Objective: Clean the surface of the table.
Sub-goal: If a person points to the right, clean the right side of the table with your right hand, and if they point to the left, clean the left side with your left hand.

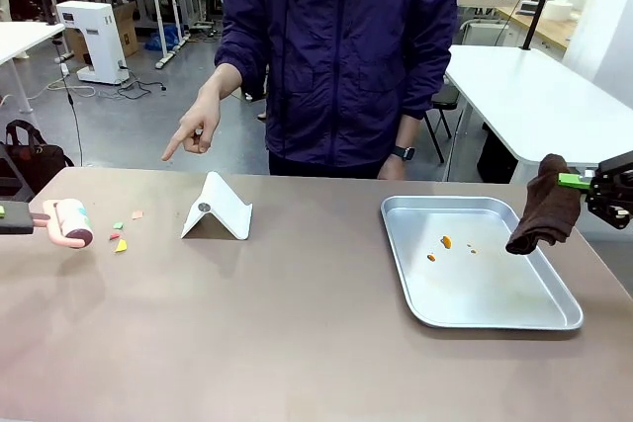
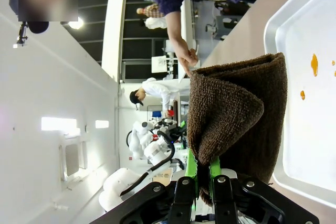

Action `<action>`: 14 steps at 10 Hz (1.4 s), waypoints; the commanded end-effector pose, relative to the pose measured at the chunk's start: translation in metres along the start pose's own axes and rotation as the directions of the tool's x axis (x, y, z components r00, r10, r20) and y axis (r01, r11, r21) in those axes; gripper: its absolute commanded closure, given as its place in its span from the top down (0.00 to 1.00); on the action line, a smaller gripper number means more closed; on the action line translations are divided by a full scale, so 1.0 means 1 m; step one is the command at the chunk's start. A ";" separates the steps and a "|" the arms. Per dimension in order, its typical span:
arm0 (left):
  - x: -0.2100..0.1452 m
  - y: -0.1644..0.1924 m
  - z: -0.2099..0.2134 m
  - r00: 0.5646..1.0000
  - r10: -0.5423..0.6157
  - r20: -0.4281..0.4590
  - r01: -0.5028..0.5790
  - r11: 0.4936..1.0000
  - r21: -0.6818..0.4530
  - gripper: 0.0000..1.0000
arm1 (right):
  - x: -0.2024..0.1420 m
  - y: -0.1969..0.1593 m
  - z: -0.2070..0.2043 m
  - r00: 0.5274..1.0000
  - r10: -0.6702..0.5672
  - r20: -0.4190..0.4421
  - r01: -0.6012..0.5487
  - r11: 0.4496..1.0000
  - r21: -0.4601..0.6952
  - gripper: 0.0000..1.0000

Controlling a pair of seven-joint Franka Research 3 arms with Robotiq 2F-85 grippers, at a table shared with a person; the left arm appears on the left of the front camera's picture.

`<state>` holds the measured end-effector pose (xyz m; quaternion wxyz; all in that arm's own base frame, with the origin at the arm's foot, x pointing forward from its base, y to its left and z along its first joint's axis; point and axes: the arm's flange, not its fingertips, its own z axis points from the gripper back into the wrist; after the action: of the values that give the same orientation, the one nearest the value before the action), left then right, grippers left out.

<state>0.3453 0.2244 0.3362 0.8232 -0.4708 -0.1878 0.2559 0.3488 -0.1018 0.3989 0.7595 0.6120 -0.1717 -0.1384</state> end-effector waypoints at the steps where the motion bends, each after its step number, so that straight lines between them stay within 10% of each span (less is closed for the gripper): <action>1: 0.003 -0.001 -0.012 0.999 0.031 0.009 -0.031 0.999 0.020 0.22 | -0.001 0.004 0.001 1.000 -0.012 -0.005 0.012 1.000 0.010 0.00; 14: 0.013 0.013 -0.070 0.987 0.065 -0.147 -0.040 0.986 0.164 0.22 | -0.001 0.004 0.001 1.000 -0.012 -0.005 0.012 1.000 0.010 0.00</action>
<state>0.3975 0.1987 0.3078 0.8407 -0.4631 -0.1041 0.2608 0.3488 -0.1017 0.3987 0.7595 0.6120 -0.1715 -0.1384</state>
